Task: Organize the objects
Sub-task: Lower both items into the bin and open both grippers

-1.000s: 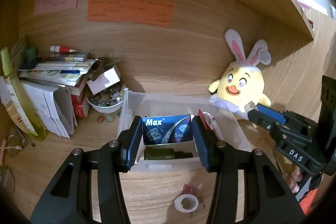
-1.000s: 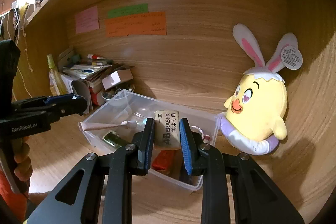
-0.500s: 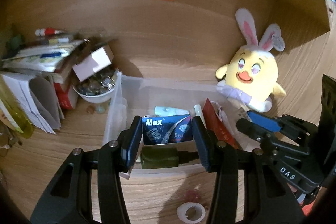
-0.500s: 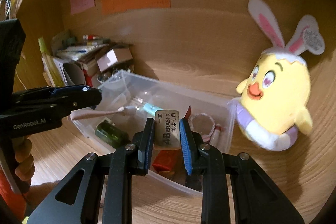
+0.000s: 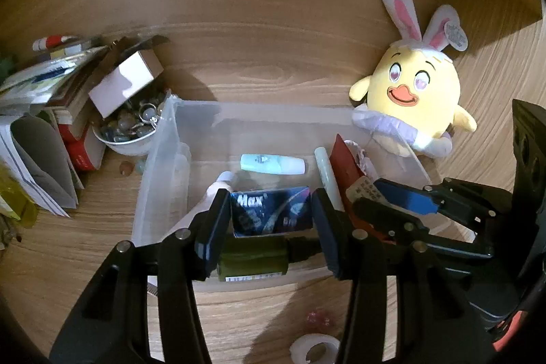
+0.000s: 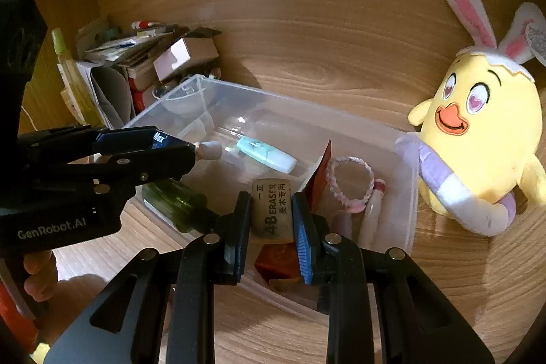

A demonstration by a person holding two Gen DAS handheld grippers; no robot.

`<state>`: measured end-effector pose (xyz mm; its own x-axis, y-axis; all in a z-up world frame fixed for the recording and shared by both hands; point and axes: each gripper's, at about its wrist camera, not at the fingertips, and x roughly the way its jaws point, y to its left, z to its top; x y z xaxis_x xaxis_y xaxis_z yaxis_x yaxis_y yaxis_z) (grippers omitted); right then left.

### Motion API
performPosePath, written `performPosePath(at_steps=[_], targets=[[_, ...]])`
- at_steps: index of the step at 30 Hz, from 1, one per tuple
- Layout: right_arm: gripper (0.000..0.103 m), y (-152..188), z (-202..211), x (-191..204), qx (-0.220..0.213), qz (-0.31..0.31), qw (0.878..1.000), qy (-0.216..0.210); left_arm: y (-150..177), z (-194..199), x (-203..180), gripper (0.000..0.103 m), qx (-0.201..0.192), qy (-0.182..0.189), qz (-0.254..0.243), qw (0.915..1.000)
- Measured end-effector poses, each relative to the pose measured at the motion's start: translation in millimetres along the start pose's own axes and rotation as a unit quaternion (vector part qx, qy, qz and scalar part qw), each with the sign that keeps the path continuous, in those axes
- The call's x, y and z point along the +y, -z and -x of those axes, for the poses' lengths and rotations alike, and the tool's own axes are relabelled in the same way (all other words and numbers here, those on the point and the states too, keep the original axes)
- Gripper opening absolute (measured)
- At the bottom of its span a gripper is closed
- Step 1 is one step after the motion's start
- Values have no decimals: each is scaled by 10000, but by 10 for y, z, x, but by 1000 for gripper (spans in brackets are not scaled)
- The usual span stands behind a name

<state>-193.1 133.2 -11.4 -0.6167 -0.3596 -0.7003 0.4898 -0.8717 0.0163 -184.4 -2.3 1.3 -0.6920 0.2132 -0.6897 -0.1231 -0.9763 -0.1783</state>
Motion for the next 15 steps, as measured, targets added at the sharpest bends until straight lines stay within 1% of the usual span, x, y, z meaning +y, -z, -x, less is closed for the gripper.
performPosePath(at_steps=[3,7,9,11,14,15], targets=[[22,-8,-31,9,32,16,10000,11,2,-10,4,48,36,43,2,10000],[22,-3,-24,33,26,80,9999,91,-1,39,-19,58,-29,64,-14,10000],[22,-3,-11,44,27,100,9999,109,-6,95,-47,61,-115,39,-47,9999],[24,-11,9,51,15,111,9999,125,-13,173,-75,66,-218,6,-82,9997],[37,-25,82,44,-67,105,9998,149,-22,292,-115,73,-326,32,-125,9994],[46,-30,117,37,-112,93,9998,162,-25,327,-125,75,-341,25,-142,9993]])
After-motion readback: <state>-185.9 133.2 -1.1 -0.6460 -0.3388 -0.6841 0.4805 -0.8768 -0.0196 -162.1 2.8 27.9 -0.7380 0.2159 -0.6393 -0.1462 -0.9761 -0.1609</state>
